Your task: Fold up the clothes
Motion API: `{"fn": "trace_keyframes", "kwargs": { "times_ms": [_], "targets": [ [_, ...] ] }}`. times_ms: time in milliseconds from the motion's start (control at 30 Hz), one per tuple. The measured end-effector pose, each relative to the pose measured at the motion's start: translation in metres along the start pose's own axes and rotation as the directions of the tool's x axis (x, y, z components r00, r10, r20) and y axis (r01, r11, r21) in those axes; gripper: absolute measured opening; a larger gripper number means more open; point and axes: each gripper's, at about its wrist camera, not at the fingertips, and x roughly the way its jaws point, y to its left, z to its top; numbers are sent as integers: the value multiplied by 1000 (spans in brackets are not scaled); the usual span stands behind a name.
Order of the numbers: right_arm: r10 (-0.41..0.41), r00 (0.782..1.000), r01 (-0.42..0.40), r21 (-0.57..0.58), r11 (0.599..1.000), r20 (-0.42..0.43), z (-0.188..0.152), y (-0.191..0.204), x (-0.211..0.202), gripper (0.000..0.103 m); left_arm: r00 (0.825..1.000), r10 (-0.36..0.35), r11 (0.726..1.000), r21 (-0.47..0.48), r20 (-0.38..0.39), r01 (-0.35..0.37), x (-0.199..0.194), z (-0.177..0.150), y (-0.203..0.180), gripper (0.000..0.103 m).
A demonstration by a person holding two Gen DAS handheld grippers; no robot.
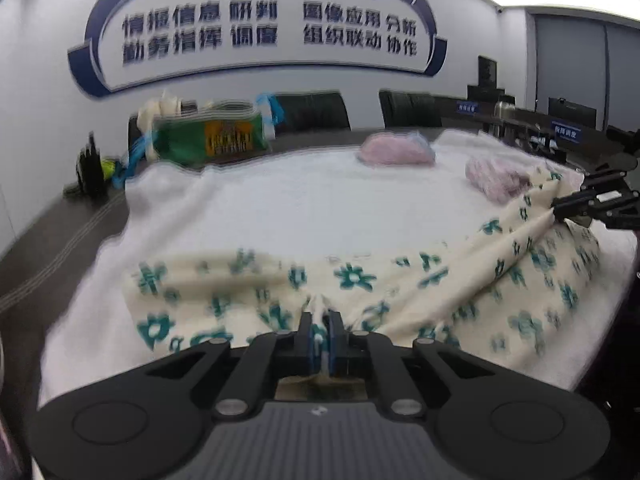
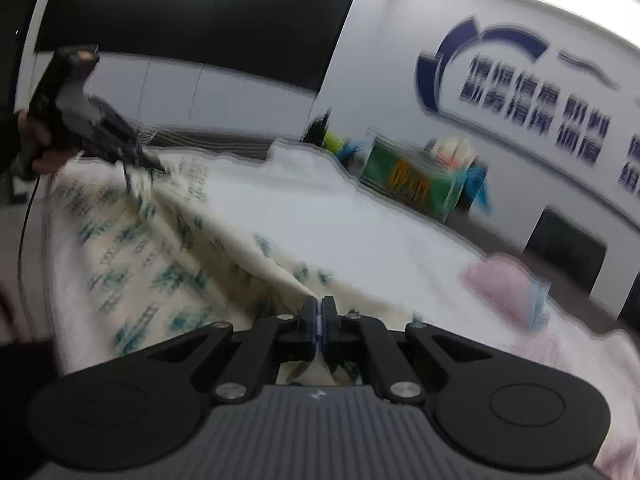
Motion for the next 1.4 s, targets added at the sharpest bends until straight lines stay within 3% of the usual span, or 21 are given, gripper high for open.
{"fn": "trace_keyframes", "kwargs": {
  "times_ms": [67, 133, 200, 233, 300, 333, 467, 533, 567, 633, 733, 833, 867, 900, 933, 967, 1067, 1133, 1233, 1400],
  "targets": [
    [22, 998, -21, 14, 1000, -54, -6, 2, -7, 3, 999, 33, 999, 17, 15, -34, -7, -7, -5, 18],
    [55, 998, -55, 28, 998, -17, -2, 3, -20, 5, 998, 38, 999, 37, 47, -39, -17, -3, -9, 26],
    [101, 994, -103, 45, 994, 50, 7, -2, -28, 11, 995, 10, 997, 78, 95, -17, -22, 6, -14, 50],
    [117, 989, -121, 50, 991, 90, 12, -4, -31, 17, 993, -5, 995, 99, 118, -7, -24, 11, -17, 55],
    [114, 985, -120, 40, 992, 129, 23, -3, -24, 45, 987, -36, 989, 146, 157, 13, -27, 20, -23, 63],
    [127, 985, -130, 21, 991, 121, 27, -1, -14, 46, 988, -54, 982, 189, 143, 26, -20, 25, -28, 63],
    [234, 972, -233, -69, 970, 6, 37, 14, 39, 42, 994, -99, 949, 303, 37, 83, 14, 37, -39, 61],
    [267, 961, -272, -78, 959, -72, 39, 21, 64, 12, 992, -128, 935, 335, 8, 118, 23, 39, -39, 60],
    [257, 962, -264, -79, 961, -92, 40, 23, 71, 1, 989, -146, 929, 343, 2, 136, 24, 38, -38, 60],
    [200, 978, -203, -71, 976, -52, 44, 24, 71, 1, 984, -177, 918, 358, -11, 169, 26, 37, -36, 60],
    [180, 983, -179, -38, 983, 46, 53, 19, 52, 1, 987, -150, 917, 367, -48, 158, 34, 35, -34, 58],
    [155, 984, -150, -60, 987, 83, 57, 21, 38, 1, 986, -136, 901, 402, -93, 162, 41, 34, -32, 56],
    [144, 985, -138, -68, 988, 91, 58, 22, 35, 1, 987, -130, 898, 410, -97, 158, 43, 35, -30, 48],
    [133, 986, -126, -76, 989, 99, 58, 23, 32, 1, 989, -115, 896, 421, -91, 143, 43, 36, -30, 25],
    [129, 987, -121, -82, 989, 100, 59, 24, 31, 1, 996, -71, 892, 443, -46, 84, 39, 36, -35, 11],
    [127, 987, -118, -87, 989, 99, 60, 26, 29, 1, 1000, -28, 886, 463, 0, 25, 35, 36, -41, 7],
    [120, 988, -110, -99, 989, 102, 58, 30, 26, 1, 984, 96, 847, 507, 151, -160, 21, 34, -57, 7],
    [128, 988, -119, -104, 987, 90, 56, 32, 24, 1, 937, 162, 767, 558, 310, -317, 11, 21, -75, 7],
    [154, 987, -148, -120, 982, 46, 50, 36, 25, 1, 926, 183, 682, 635, 332, -362, 14, 0, -90, 7],
    [180, 980, -193, -185, 964, -88, 37, 52, 44, 1, 942, 178, 694, 642, 286, -326, 18, -15, -86, 7]
  ]
}}
